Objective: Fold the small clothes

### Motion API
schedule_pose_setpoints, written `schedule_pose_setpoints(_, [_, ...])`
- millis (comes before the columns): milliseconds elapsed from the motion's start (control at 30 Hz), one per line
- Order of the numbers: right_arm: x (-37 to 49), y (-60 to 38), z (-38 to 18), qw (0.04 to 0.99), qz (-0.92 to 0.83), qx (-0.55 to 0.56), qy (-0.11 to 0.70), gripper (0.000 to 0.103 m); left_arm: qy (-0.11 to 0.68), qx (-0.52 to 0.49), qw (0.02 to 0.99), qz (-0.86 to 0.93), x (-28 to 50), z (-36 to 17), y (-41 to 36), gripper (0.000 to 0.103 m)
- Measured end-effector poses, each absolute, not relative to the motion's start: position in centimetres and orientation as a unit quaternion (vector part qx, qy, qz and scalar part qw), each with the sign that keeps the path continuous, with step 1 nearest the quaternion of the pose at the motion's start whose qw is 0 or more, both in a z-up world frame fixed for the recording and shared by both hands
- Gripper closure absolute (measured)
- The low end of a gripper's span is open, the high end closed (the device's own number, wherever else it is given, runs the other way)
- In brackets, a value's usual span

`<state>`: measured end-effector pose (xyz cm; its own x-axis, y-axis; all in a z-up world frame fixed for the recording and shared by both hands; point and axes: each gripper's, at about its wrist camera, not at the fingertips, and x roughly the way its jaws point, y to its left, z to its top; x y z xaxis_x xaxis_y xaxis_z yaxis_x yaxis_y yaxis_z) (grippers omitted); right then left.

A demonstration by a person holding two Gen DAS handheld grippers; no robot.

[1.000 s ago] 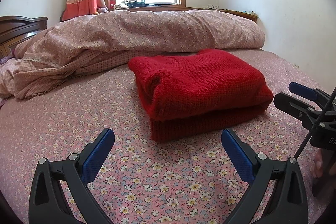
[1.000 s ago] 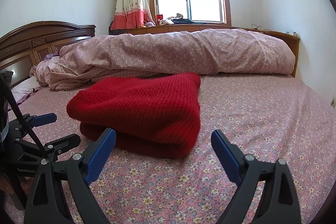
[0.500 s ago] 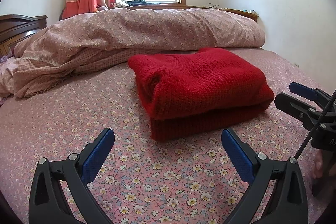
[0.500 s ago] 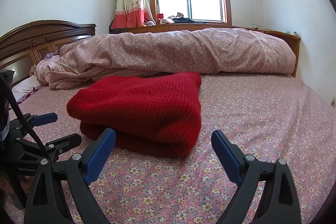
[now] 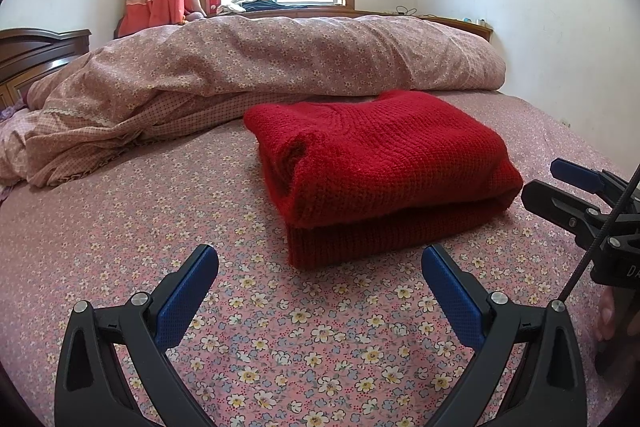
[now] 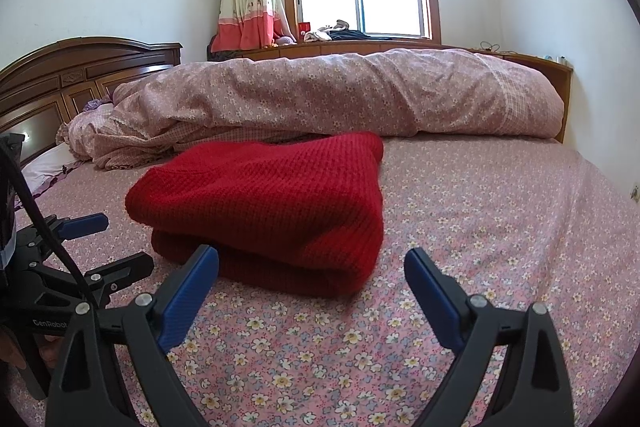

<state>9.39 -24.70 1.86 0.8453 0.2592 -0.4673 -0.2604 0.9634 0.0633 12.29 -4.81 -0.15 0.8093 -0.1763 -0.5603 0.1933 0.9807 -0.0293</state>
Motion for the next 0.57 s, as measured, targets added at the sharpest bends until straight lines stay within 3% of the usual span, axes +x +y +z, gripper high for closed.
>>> schedule_pose_setpoints(567, [9.61,-24.69,1.63,0.959,0.136,-0.002,0.249,0.006,0.293,0.017,0.951,-0.1,12.02,-0.11,-4.85,0.004])
